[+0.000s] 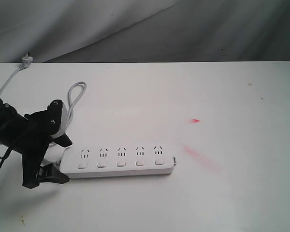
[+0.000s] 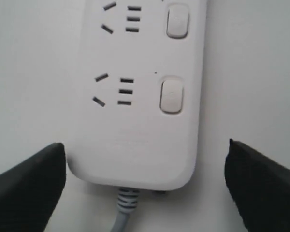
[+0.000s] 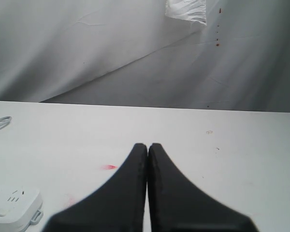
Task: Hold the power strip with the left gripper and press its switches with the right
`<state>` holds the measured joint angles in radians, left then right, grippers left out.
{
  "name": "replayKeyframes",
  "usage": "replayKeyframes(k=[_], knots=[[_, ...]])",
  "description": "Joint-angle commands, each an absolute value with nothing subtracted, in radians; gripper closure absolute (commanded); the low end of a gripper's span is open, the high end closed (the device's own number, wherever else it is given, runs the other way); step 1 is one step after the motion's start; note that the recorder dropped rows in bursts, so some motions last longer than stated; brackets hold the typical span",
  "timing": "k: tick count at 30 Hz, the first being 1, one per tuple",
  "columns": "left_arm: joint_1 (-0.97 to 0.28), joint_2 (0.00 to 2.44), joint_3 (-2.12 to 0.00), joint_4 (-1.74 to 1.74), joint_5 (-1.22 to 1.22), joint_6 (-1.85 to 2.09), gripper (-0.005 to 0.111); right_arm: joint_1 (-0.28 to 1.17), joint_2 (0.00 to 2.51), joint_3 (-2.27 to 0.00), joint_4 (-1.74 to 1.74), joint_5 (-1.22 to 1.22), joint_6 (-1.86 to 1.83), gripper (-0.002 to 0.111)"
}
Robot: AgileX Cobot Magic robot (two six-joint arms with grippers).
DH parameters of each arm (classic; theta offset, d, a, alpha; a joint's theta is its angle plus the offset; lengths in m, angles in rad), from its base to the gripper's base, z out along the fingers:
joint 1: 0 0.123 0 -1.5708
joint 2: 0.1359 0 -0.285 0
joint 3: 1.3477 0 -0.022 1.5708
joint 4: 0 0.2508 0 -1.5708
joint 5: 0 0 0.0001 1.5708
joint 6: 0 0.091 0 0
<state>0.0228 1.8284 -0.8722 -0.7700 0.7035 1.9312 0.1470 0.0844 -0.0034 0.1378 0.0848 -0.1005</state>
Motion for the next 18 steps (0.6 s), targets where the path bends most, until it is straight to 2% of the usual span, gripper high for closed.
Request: replayKeyframes(k=[1, 18], knots=[[0.025, 1.852, -0.878, -0.786, 0.678, 1.945, 0.024, 0.139, 0.079, 0.000, 0.134, 0.086, -0.097, 0.108], [0.025, 1.892, -0.878, -0.813, 0.624, 1.945, 0.024, 0.139, 0.079, 0.000, 0.134, 0.086, -0.097, 0.108]])
